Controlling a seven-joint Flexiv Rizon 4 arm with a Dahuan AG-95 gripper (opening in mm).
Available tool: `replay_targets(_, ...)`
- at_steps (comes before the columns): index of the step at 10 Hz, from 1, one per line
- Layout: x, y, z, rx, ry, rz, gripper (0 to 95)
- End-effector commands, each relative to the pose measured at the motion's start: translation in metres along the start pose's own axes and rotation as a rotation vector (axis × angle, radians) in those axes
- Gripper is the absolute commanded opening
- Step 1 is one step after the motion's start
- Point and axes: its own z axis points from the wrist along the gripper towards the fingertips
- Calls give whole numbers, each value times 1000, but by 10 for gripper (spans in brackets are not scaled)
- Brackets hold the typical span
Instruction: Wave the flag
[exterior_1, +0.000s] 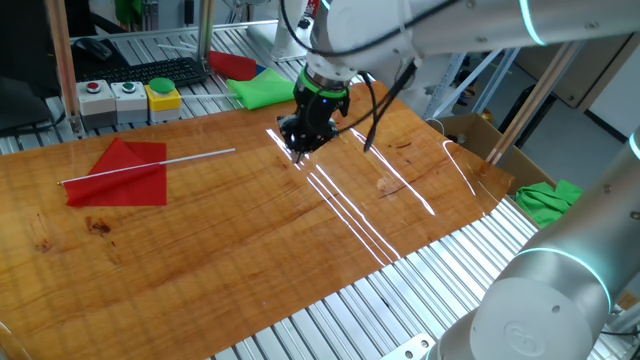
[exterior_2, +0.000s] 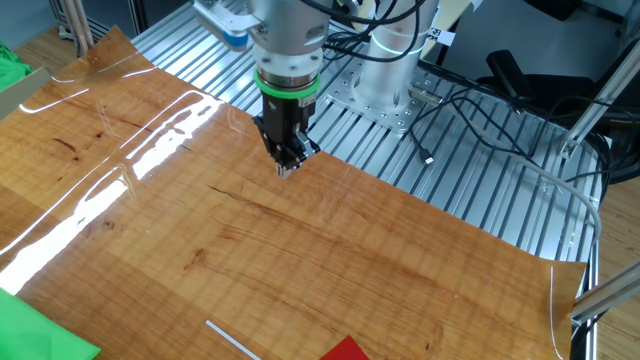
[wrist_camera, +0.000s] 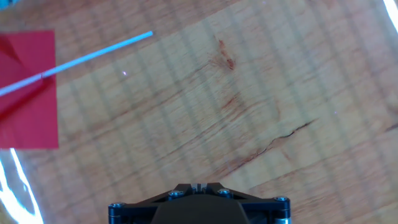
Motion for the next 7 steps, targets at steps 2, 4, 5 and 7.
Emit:
replay_targets(2, -3, 2, 1, 13, 8, 56, 0)
replay_targets(4, -6, 11, -3, 14, 17, 73, 0)
replay_targets(5, -12, 23, 0, 18, 21, 88, 0)
replay_targets(7, -25, 42, 3, 27, 19, 108, 0)
